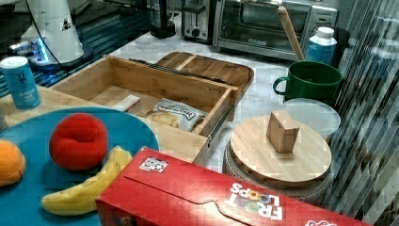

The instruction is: Close the drawer.

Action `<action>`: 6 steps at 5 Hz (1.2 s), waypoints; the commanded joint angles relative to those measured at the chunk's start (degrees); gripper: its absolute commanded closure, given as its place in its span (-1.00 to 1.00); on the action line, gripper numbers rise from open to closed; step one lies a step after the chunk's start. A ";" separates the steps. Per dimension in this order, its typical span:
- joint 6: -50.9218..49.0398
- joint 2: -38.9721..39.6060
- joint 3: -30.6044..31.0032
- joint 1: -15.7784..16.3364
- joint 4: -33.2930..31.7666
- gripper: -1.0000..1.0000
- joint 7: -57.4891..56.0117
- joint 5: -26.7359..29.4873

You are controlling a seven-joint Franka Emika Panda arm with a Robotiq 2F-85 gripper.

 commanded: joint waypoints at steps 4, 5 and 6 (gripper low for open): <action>15.90 4.48 8.99 3.98 -12.50 1.00 -20.91 -3.62; 17.12 6.89 9.03 2.36 -12.80 1.00 -24.37 -4.34; 21.67 8.87 8.65 1.60 -14.66 1.00 -24.96 -7.93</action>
